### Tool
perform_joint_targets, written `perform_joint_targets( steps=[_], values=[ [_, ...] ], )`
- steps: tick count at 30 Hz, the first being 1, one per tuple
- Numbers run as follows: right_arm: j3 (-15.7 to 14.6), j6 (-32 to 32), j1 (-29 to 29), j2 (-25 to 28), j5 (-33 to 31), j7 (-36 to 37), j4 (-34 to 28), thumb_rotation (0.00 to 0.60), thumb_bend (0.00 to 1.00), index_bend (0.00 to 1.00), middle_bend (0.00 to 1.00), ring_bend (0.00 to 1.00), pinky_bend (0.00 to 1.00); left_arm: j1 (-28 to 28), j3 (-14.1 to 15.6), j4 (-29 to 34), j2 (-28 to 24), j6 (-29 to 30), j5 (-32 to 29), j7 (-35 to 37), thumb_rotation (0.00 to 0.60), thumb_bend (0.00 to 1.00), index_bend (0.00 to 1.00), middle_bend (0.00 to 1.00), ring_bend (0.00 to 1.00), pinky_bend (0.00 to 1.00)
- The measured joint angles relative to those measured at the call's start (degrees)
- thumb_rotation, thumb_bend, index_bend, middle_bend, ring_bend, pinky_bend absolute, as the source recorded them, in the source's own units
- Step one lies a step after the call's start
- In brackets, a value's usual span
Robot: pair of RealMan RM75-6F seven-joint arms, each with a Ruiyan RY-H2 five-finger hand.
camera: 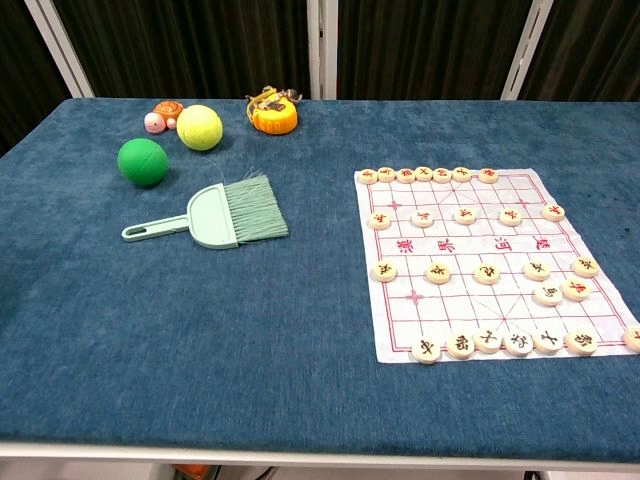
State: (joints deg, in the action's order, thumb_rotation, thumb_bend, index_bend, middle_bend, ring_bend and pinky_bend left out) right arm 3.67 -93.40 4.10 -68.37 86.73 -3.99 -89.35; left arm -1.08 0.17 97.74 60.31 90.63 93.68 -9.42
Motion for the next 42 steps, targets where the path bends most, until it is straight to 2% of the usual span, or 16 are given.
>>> perform_joint_targets(
  steps=[6, 14, 21, 31, 35, 42],
  values=[
    [-0.2, 0.0, 0.1, 0.1, 0.3, -0.1, 0.0, 0.6, 0.21, 0.0, 0.0, 0.0, 0.0, -0.1, 0.0, -0.2, 0.0, -0.1, -0.2, 0.4, 0.6, 0.1, 0.06, 0.05, 0.0, 0.0],
    [-1.6, 0.7, -0.9, -0.4, 3.9, -2.9, -1.3, 0.6, 0.21, 0.0, 0.0, 0.0, 0.0, 0.2, 0.4, -0.5, 0.3, -0.1, 0.0, 0.9, 0.6, 0.1, 0.06, 0.05, 0.0, 0.0],
    [-4.1, 6.0, -3.9, -2.6, 8.7, -8.8, -4.2, 0.6, 0.21, 0.0, 0.0, 0.0, 0.0, 0.4, 0.8, -1.3, 0.7, 0.1, 0.2, 1.5, 0.6, 0.1, 0.06, 0.05, 0.0, 0.0],
    [-6.1, 17.7, -10.1, -10.2, 13.0, -21.9, -8.5, 0.6, 0.21, 0.0, 0.0, 0.0, 0.0, 1.5, 1.0, -1.0, 0.3, 1.9, 0.5, 1.5, 0.6, 0.1, 0.06, 0.05, 0.0, 0.0],
    [-6.1, 22.4, -12.8, -14.1, 12.9, -25.0, -8.8, 0.6, 0.21, 0.05, 0.0, 0.0, 0.0, 1.9, 1.3, -0.9, 0.2, 2.4, 0.9, 1.3, 0.6, 0.1, 0.06, 0.05, 0.0, 0.0],
    [-5.6, 26.4, -15.3, -19.7, 11.3, -30.8, -7.9, 0.6, 0.22, 0.12, 0.0, 0.0, 0.0, 2.5, 1.4, -1.2, 0.1, 3.0, 0.9, 1.8, 0.6, 0.1, 0.06, 0.05, 0.0, 0.0]
  ],
)
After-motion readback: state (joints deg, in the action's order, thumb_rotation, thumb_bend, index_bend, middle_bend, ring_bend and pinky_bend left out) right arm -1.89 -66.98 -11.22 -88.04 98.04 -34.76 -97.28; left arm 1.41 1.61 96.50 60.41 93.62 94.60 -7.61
